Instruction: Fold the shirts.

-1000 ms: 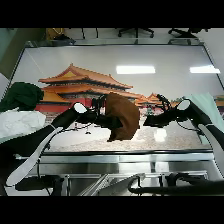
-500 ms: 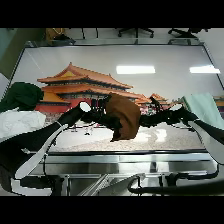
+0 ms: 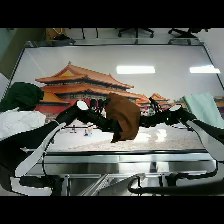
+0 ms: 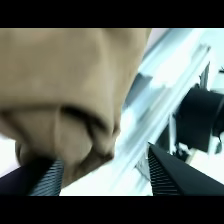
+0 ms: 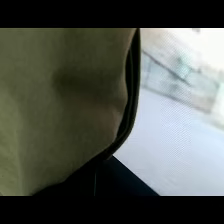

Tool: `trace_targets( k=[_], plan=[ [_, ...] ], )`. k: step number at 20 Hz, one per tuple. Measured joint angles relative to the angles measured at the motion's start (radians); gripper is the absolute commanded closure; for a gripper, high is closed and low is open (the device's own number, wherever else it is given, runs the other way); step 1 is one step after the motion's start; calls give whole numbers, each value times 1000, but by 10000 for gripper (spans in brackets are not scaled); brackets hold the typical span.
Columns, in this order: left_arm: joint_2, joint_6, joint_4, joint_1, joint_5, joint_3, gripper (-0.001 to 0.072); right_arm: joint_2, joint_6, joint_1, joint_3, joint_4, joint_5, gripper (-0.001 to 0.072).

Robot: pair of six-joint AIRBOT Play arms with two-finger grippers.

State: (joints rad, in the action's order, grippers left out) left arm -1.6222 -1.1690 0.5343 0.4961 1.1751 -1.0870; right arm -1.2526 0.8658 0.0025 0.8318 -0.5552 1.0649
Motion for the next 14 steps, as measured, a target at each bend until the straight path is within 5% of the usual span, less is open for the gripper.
trace_targets(
  k=[7,9,14],
  plan=[
    [0,-43,11,85,5,95,186,-1,-3,0,0,7,13,696],
    [0,-44,14,118,-59,95,685,0,-3,0,0,8,18,696],
    [8,-46,19,109,-112,-20,699,59,-2,-15,6,8,76,697]
  ],
)
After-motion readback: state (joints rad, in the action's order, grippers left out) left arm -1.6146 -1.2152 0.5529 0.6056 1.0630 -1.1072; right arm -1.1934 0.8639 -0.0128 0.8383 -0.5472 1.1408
